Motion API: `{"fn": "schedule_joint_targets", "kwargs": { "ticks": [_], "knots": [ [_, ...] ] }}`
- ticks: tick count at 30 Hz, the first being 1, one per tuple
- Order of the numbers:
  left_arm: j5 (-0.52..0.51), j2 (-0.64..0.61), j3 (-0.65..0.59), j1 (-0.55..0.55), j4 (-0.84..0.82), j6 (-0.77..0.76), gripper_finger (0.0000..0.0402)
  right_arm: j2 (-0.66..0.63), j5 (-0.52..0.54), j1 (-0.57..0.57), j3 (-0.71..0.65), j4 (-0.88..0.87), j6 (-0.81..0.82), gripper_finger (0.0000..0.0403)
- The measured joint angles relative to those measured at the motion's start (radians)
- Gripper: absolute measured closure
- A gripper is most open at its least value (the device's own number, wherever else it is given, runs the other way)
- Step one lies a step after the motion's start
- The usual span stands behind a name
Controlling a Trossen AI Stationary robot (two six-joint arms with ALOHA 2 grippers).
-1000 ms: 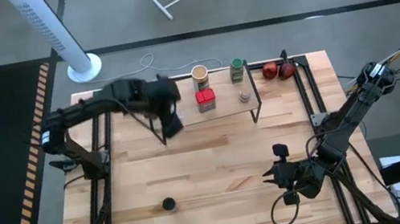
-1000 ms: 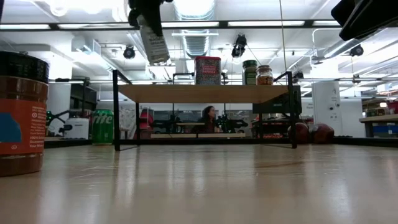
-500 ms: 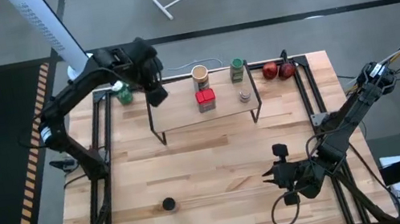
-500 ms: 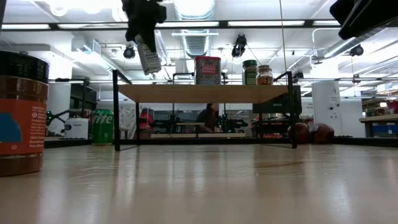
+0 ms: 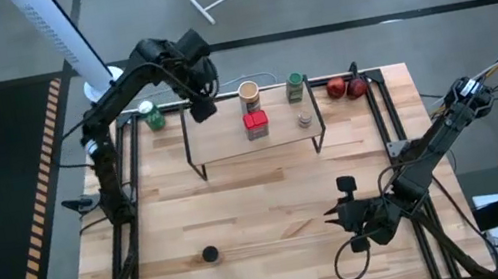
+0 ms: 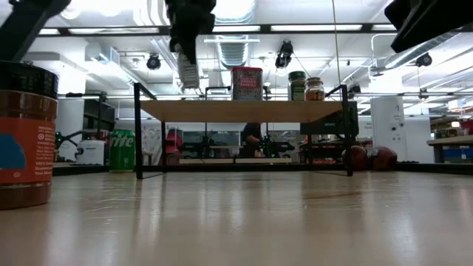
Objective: Shelf spices
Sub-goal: Put the white seasoning bottle on the shelf
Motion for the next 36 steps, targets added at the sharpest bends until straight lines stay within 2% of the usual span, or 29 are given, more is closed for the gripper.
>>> {"fn": "schedule_joint_targets", "kwargs": {
  "ticks": [3, 5, 12, 27, 36],
  "knots": [
    [0.030, 0.036, 0.084, 0.006, 0.045, 0.022, 0.0219, 0.000, -0.020, 0.002, 0.000, 0.003, 0.000, 0.0357],
    [0.053, 0.047, 0.108, 0.008, 0.015, 0.052, 0.0219, 0.000, -0.031, 0.001, 0.000, 0.003, 0.003, 0.0361],
    [0.021, 0.053, 0.038, 0.056, 0.018, 0.053, 0.0216, 0.005, -0.056, 0.013, -0.006, 0.001, 0.042, 0.0361],
    [0.020, 0.050, -0.111, 0.059, 0.027, 0.081, 0.0217, 0.005, -0.054, 0.012, -0.010, 0.004, 0.045, 0.0336],
    [0.019, 0.049, -0.159, 0.042, 0.047, 0.142, 0.0212, 0.005, -0.053, 0.012, -0.010, 0.004, 0.041, 0.0352]
  ]
}}
